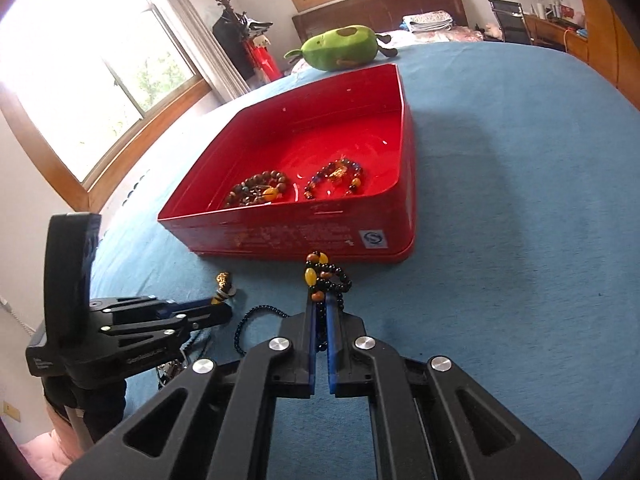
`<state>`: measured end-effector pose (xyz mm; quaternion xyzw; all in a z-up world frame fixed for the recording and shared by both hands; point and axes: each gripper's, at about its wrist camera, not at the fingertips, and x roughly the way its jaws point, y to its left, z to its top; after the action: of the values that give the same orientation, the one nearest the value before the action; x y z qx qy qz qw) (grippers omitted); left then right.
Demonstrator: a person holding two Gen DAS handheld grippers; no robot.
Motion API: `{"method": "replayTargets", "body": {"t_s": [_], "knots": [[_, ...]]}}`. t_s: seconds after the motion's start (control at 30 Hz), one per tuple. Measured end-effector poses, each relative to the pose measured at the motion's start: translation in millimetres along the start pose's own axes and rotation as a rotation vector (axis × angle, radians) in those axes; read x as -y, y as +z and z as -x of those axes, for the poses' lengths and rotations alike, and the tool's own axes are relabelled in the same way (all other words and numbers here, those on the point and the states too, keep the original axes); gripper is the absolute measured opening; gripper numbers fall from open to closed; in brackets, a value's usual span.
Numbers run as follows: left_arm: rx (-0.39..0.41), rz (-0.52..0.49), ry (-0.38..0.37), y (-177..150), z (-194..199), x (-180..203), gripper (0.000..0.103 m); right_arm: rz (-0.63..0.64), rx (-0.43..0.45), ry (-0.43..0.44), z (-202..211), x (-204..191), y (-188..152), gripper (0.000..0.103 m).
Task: Organize jewelry
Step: 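Grasp the black beaded necklace with the right tool while the left grasps the black cord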
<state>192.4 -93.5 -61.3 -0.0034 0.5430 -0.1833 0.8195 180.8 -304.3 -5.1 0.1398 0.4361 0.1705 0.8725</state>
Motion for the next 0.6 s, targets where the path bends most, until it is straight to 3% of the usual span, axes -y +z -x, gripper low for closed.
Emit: {"method": "replayTargets", "body": {"t_s": [0.1,0.3,0.6], "knots": [[0.016,0.030,-0.062,0,7,-6,0.005,-0.007,-0.001,0.005,0,2,-1,0.004],[0.152,0.055,-0.188,-1,59,-18,0.005,-0.011,-0.002,0.010,0,4,-2,0.004],[0.270,0.078,-0.226,-1,107,-22,0.005,-0.014,-0.003,0.009,-1,3,-3,0.004]]}}
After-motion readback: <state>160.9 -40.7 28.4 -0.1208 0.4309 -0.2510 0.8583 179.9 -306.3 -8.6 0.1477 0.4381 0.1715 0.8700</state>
